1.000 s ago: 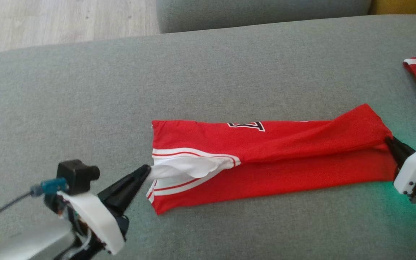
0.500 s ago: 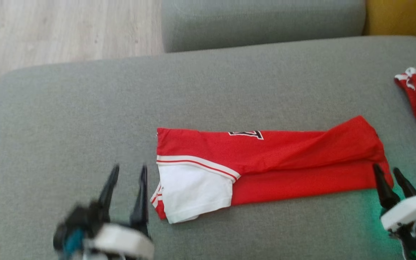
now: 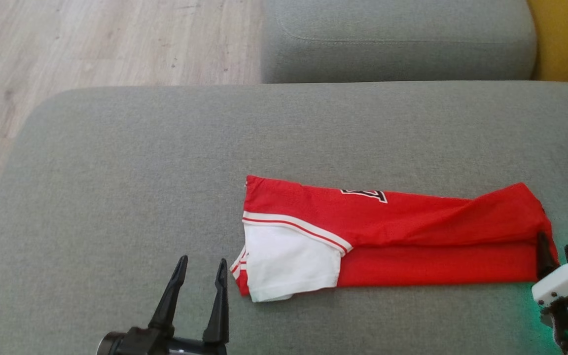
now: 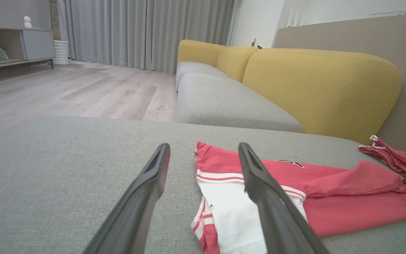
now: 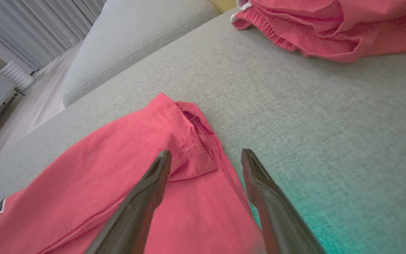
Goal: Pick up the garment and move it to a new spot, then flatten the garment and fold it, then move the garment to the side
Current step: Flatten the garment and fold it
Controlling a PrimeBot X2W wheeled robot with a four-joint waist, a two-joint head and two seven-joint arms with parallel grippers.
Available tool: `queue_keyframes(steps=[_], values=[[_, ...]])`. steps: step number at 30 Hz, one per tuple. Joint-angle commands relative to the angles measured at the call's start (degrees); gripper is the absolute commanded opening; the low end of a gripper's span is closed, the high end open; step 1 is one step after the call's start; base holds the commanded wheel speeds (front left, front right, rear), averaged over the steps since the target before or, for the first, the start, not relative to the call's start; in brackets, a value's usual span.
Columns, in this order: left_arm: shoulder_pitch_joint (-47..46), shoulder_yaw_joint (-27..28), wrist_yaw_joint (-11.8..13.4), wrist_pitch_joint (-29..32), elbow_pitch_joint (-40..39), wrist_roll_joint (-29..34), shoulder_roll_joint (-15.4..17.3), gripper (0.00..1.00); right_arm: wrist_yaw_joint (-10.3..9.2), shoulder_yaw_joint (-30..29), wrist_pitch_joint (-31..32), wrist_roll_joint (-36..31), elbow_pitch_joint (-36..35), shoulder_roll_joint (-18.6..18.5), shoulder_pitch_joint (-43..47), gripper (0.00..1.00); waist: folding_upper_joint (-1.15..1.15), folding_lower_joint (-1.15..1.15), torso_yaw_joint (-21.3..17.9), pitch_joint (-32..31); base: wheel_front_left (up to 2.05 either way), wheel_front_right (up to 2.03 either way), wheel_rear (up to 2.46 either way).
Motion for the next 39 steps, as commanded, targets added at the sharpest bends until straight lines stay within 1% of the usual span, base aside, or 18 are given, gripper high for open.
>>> queue_keyframes(steps=[1, 4, 5, 6, 7, 8, 9, 11, 12, 15, 20, 21, 22, 24, 27, 30, 35, 39], values=[[-1.3, 3.0, -1.1, -0.5, -1.1, 1.4, -0.9, 1.0, 0.39, 0.2, 0.9, -0.1, 1.9, -0.6, -2.4, 1.0, 0.0, 0.0, 0.4, 0.0, 0.0, 0.0, 0.0], [-0.8, 4.4, -2.7, -0.5, -0.6, 2.6, -1.7, 1.0, 0.39, 0.1, 2.4, -0.2, 5.8, 0.0, -3.6, 1.0, 0.0, 0.0, 0.7, -0.1, 0.0, 0.0, 0.0], [-0.7, 4.8, -3.1, -0.5, -0.5, 2.9, -1.9, 1.0, 0.39, 0.1, 3.3, 0.0, 6.7, 0.2, -3.9, 0.97, 0.0, 0.0, 0.7, -0.1, 0.0, 0.0, 0.0], [-0.6, 5.2, -3.5, -0.5, -0.3, 3.3, -2.2, 1.0, 0.39, 0.1, 3.9, 0.1, 7.3, 0.4, -4.1, 0.91, 0.0, 0.0, 0.7, -0.1, 0.0, 0.0, 0.0], [-0.6, 5.2, -3.5, -0.5, -0.3, 3.3, -2.2, 1.0, 0.39, 0.1, 3.9, 0.1, 7.3, 0.4, -4.1, 0.91, 0.0, 0.0, 0.7, -0.1, 0.0, 0.0, 0.0], [-0.5, 5.6, -3.8, -0.5, -0.2, 3.6, -2.4, 1.0, 0.39, 0.2, 4.5, 0.2, 7.6, 0.6, -4.3, 0.79, 0.0, 0.0, 0.7, -0.1, 0.0, 0.0, 0.0], [-0.3, 6.0, -4.2, -0.5, 0.0, 3.9, -2.7, 1.0, 0.39, 0.3, 5.2, 0.5, 7.6, 0.9, -4.4, 0.47, 0.0, 0.0, 0.5, -0.1, 0.0, 0.0, 0.0], [-0.1, 6.7, -5.0, -0.5, 0.1, 4.4, -3.3, 1.0, 0.39, 0.5, 6.5, 1.3, 7.0, 1.2, -4.6, 0.18, 0.0, 0.0, 0.2, -0.2, 0.0, 0.0, 0.0], [0.0, 7.0, -5.4, -0.5, 0.2, 4.6, -3.5, 1.0, 0.39, 0.6, 7.0, 1.5, 6.7, 1.2, -4.7, 0.0, 0.0, 0.0, 0.0, -0.2, 0.0, 0.0, 0.0], [0.1, 7.8, -6.4, -0.5, 0.5, 5.3, -4.2, 1.0, 0.39, 1.3, 7.9, 1.7, 6.0, 0.6, -4.8, 0.0, 0.0, 0.0, -0.4, -0.3, 0.0, 0.0, 0.0], [0.1, 8.8, -7.8, -0.5, 0.9, 6.5, -5.4, 1.0, 0.39, 1.8, 7.5, 2.0, 5.9, -0.8, -4.6, 0.0, 0.0, 0.0, -0.6, -0.3, 0.0, 0.0, 0.0], [0.2, 9.0, -8.1, -0.5, 1.0, 6.7, -5.5, 1.0, 0.39, 1.8, 7.2, 2.0, 6.1, -1.1, -4.5, 0.17, 0.0, 0.0, -0.6, -0.3, 0.0, 0.0, 0.0], [0.2, 9.2, -8.3, -0.5, 1.1, 6.9, -5.7, 1.0, 0.39, 1.6, 6.4, 2.0, 6.5, -1.5, -4.5, 1.0, 0.0, 0.0, -0.6, -0.3, 0.0, 0.0, 0.0], [0.3, 9.6, -8.8, -0.5, 1.1, 7.2, -6.1, 1.0, 0.39, 1.4, 4.6, 1.9, 6.8, -2.0, -4.7, 1.0, 0.0, 0.0, -0.6, -0.1, 0.0, 0.0, 0.0], [0.3, 10.2, -9.4, -0.5, 1.0, 7.6, -6.6, 1.0, 0.39, 0.4, 0.6, 2.3, 5.2, -2.7, -5.7, 1.0, 0.0, 0.0, -0.6, 0.6, 0.0, 0.0, 0.0], [0.0, 10.4, -10.2, -0.5, 1.0, 8.1, -7.2, 1.0, 0.39, 0.4, -0.5, 2.2, 4.1, -3.0, -6.3, 1.0, 0.0, 0.0, -0.4, 1.4, 0.0, 0.0, 0.0], [-0.8, 10.4, -11.3, -0.5, 1.1, 8.8, -7.9, 1.0, 0.39, 2.0, 1.8, 2.0, 4.6, -2.3, -6.8, 1.0, 0.0, 0.0, 0.3, 2.6, 0.0, 0.0, 0.0], [-1.3, 10.7, -11.9, -0.5, 1.3, 9.1, -8.3, 1.0, 0.39, 3.4, 5.9, 1.7, 7.1, -1.7, -6.9, 1.0, 0.0, 0.0, 0.9, 3.4, 0.0, 0.0, 0.0]])
